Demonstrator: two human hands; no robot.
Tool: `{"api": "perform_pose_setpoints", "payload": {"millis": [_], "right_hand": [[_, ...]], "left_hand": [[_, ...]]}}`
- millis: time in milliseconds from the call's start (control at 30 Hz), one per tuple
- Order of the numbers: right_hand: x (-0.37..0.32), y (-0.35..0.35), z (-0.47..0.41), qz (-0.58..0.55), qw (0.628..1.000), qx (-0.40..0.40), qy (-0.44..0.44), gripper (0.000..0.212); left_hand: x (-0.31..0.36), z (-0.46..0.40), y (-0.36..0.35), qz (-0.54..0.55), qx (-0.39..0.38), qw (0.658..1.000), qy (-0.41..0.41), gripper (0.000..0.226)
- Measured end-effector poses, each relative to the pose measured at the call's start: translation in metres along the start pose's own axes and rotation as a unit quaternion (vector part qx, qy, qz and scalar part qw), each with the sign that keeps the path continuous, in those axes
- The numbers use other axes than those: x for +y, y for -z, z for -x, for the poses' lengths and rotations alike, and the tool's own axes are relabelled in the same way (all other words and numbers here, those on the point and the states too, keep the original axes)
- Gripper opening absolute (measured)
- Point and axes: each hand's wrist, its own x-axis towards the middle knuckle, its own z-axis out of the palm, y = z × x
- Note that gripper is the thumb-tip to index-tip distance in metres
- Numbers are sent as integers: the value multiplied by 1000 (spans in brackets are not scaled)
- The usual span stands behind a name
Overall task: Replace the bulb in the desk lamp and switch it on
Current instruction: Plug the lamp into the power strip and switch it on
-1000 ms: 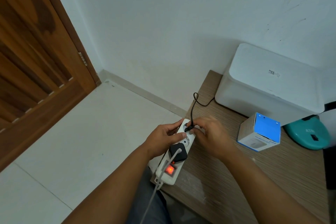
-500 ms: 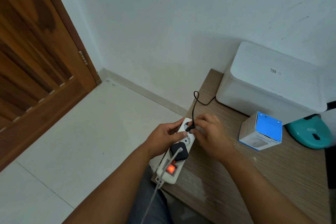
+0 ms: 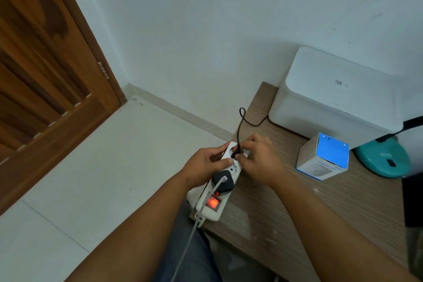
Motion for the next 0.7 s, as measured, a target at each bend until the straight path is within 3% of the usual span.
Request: {"api": "perform_pose_setpoints", "payload": {"millis": [200,300,500,700], "right_hand": [[-1,4,25,-57,998,32,-23,43],[5,9,47,-56,997,52,-29,47],[15,27,91,-66,992,95,-42,45],[26,46,142,-91,983,151,-50,44]], "left_hand": [[31,14,3,-151,-3,988,-21,44],[46,24,7,-202,48,978,-24,47],[81,50,-4,-210,163,961,-83,47],[113,69,-50,-218,175,946,-162,38]]}}
